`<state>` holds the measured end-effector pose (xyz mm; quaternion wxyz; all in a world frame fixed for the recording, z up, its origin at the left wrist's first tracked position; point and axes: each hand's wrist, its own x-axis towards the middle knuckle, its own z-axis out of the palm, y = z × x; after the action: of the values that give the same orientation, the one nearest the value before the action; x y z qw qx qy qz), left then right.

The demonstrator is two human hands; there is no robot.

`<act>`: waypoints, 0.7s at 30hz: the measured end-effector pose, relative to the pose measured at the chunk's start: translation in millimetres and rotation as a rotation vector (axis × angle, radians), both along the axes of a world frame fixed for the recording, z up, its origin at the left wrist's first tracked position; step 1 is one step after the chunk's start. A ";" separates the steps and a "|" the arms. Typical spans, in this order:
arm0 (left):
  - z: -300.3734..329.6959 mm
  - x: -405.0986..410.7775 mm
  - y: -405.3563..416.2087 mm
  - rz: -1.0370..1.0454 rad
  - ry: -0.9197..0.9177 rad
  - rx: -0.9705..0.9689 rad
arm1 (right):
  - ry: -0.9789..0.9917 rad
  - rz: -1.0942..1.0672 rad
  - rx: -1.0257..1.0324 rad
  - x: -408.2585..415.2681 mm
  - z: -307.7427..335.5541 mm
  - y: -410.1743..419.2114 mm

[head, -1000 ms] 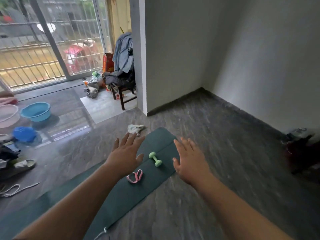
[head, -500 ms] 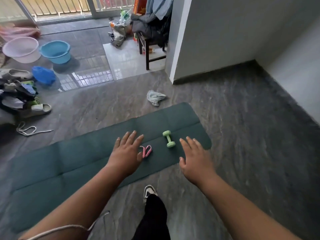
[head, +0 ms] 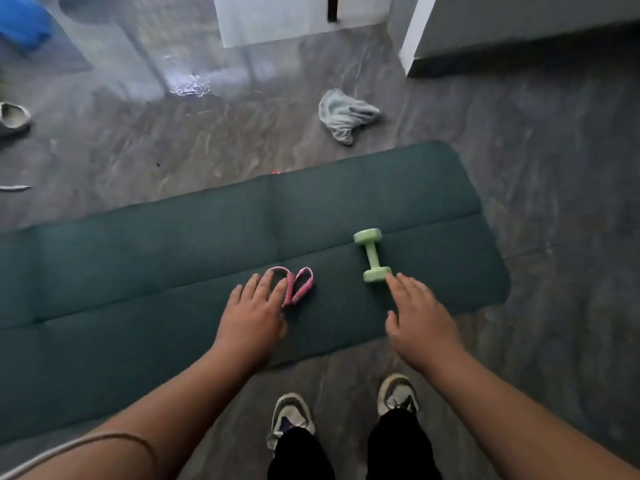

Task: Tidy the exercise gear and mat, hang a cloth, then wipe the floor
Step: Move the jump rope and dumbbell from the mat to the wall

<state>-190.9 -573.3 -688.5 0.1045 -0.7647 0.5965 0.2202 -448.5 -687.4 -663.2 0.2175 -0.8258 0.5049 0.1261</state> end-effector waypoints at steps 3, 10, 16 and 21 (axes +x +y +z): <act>-120.3 -6.8 -13.3 0.073 0.021 -0.030 | 0.030 0.113 -0.021 -2.2 -126.4 -30.1; -291.7 -2.6 -43.6 0.120 -0.029 -0.068 | 0.168 0.155 -0.124 11.7 -294.2 -98.7; -330.2 4.4 -38.9 0.062 -0.063 0.073 | 0.207 0.138 -0.083 22.8 -331.1 -112.2; -336.1 17.1 -40.5 0.041 -0.081 0.099 | 0.073 -0.206 0.064 44.7 -328.6 -119.6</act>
<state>-173.8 -613.8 -1024.6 0.1617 -0.7789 0.5645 0.2203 -403.8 -807.0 -991.8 0.2370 -0.7568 0.5906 0.1492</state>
